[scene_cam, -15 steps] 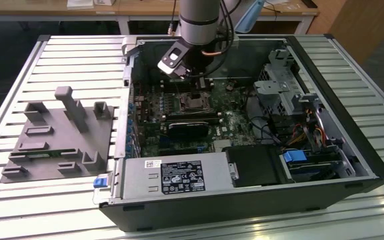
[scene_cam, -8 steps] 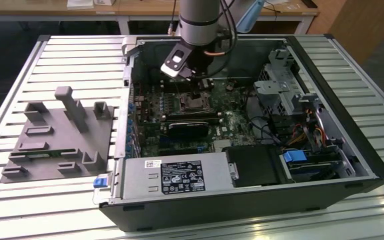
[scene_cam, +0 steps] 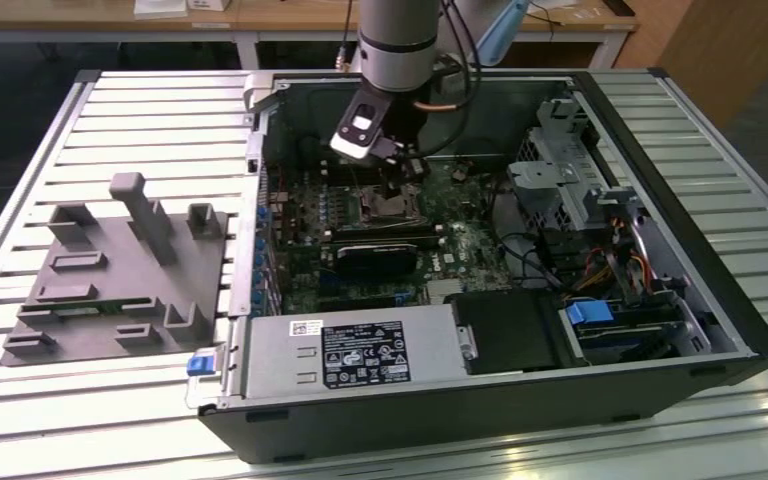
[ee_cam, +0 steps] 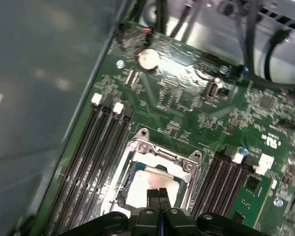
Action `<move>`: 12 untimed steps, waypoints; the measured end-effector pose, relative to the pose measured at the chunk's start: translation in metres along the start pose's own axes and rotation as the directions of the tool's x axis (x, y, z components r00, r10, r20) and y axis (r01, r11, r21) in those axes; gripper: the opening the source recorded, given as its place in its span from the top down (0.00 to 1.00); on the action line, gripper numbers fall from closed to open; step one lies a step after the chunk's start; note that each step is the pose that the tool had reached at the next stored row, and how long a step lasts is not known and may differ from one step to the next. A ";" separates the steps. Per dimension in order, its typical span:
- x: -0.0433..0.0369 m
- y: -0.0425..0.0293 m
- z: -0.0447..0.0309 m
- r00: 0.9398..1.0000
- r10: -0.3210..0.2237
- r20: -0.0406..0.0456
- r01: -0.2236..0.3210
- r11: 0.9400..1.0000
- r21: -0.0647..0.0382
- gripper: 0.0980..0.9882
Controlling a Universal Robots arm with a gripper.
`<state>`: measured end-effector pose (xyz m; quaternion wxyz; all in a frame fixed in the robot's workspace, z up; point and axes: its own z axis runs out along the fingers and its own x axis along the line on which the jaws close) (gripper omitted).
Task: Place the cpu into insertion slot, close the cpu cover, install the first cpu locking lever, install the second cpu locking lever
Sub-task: 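Close the cpu cover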
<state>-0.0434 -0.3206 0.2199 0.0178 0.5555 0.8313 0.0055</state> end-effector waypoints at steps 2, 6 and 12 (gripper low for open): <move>0.0000 0.0000 0.0001 0.999 -0.036 -0.001 0.036 0.999 -0.001 0.99; 0.0000 0.0000 0.0004 0.994 -0.109 -0.003 0.109 0.994 -0.003 0.99; 0.0000 0.0000 0.0010 0.976 -0.217 -0.006 0.217 0.976 -0.006 0.99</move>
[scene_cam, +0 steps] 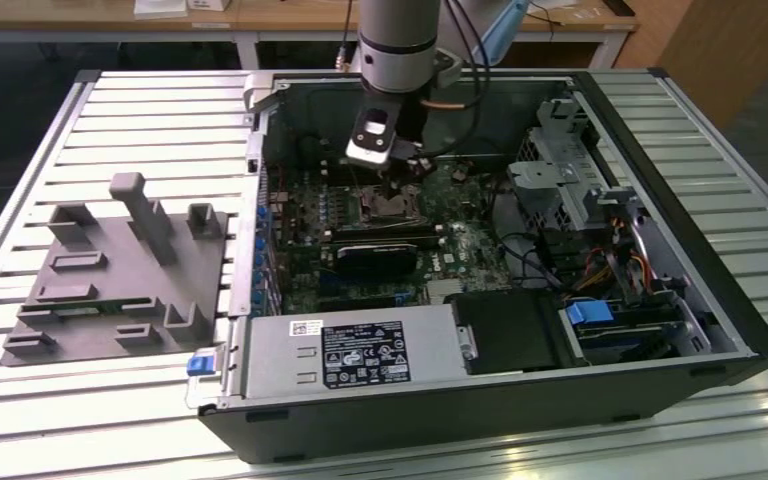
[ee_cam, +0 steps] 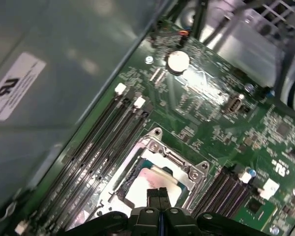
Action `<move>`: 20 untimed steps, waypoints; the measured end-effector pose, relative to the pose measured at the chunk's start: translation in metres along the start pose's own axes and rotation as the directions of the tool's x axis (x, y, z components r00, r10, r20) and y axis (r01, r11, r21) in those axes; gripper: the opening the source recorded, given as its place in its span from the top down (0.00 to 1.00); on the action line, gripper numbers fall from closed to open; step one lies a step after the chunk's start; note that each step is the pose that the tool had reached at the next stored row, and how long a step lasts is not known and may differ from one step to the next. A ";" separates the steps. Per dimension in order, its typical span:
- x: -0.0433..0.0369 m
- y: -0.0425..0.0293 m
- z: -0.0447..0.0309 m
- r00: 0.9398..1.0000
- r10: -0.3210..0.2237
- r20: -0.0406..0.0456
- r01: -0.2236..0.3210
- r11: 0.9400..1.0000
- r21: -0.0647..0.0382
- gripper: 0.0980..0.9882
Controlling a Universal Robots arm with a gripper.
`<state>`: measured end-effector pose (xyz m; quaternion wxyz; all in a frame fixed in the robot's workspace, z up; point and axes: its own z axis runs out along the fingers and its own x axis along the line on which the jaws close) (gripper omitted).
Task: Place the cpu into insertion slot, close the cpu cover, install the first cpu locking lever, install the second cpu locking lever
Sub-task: 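Close the cpu cover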
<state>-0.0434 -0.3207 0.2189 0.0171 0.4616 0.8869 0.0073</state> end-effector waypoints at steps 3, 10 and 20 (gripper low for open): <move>0.0000 0.0000 0.0002 0.999 -0.054 -0.001 0.054 0.999 -0.001 0.99; 0.0000 0.0000 0.0005 0.984 -0.180 -0.004 0.180 0.984 -0.004 0.99; 0.0000 0.0000 0.0010 0.934 -0.356 -0.007 0.356 0.934 -0.009 0.99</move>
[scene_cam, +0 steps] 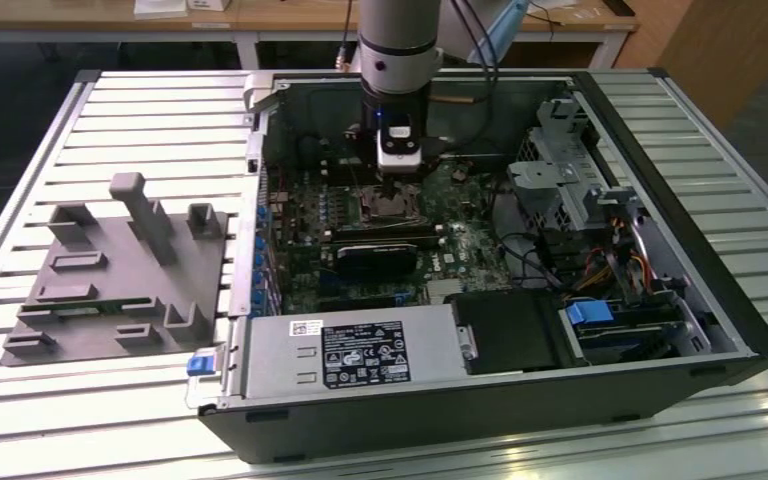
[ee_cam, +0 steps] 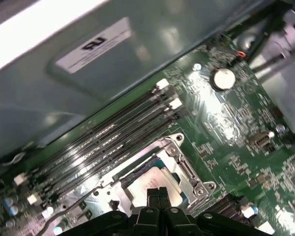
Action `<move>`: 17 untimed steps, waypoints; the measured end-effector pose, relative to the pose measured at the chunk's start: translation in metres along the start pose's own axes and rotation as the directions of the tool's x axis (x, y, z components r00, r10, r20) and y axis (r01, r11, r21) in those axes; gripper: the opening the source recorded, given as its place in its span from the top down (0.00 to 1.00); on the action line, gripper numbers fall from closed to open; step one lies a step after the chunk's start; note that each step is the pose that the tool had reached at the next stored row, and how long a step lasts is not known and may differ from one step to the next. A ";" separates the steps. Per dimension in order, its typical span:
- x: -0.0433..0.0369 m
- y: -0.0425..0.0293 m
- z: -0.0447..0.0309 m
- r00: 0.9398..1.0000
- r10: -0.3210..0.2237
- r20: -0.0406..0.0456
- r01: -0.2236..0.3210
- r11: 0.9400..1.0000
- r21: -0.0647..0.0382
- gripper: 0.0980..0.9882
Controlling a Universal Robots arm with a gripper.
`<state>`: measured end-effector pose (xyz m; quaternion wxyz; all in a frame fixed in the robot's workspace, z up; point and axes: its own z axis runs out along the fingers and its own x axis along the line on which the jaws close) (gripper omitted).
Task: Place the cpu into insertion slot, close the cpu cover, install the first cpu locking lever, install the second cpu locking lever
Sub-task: 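Close the cpu cover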
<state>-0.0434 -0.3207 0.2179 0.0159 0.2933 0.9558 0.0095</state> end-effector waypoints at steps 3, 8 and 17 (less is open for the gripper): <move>0.0000 0.0000 0.0002 0.999 -0.054 -0.001 0.054 0.999 -0.001 0.99; 0.0000 0.0000 0.0005 0.989 -0.145 -0.004 0.145 0.989 -0.004 0.99; 0.0000 0.0000 0.0010 0.953 -0.304 -0.007 0.304 0.953 -0.009 0.99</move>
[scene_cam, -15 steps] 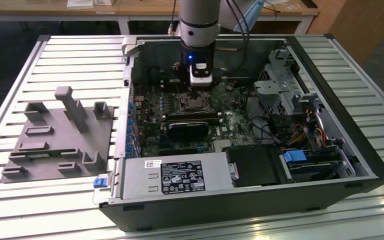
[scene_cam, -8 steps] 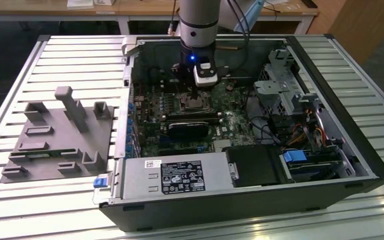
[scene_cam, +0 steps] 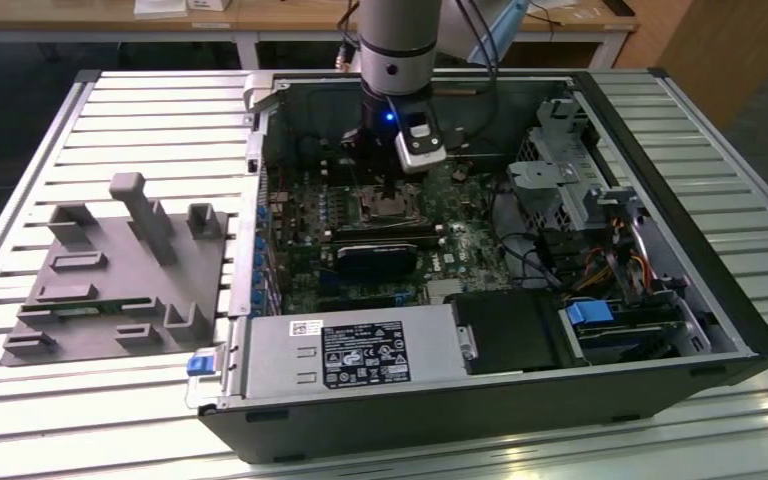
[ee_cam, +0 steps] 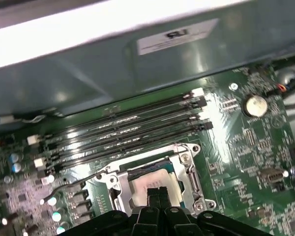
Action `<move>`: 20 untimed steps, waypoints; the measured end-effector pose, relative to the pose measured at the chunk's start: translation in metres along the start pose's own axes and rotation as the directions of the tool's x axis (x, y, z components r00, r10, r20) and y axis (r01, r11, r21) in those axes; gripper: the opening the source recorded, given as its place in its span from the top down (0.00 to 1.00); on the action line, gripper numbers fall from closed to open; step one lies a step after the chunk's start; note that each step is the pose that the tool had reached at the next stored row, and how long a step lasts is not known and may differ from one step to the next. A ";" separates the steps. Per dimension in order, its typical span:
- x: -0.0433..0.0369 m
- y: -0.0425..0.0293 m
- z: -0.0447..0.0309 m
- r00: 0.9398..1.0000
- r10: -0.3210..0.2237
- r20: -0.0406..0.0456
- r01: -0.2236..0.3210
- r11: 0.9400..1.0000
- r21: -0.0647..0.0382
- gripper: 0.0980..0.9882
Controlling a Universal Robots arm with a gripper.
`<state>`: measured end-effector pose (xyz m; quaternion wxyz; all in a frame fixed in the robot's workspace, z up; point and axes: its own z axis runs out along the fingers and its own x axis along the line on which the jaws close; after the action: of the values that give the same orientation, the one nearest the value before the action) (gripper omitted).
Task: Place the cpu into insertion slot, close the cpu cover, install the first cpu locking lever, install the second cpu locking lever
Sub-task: 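Close the cpu cover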
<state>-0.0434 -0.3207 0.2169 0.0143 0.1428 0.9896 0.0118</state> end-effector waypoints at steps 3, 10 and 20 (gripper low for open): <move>0.0000 0.0000 0.0003 0.999 -0.054 -0.001 0.054 0.999 -0.001 0.99; 0.0000 0.0000 0.0009 0.984 -0.180 -0.005 0.180 0.984 -0.005 0.99; -0.0015 -0.0051 0.0011 0.964 -0.267 -0.006 0.267 0.964 -0.008 0.99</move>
<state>-0.0434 -0.3259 0.2157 0.0126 0.0080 0.9998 0.0137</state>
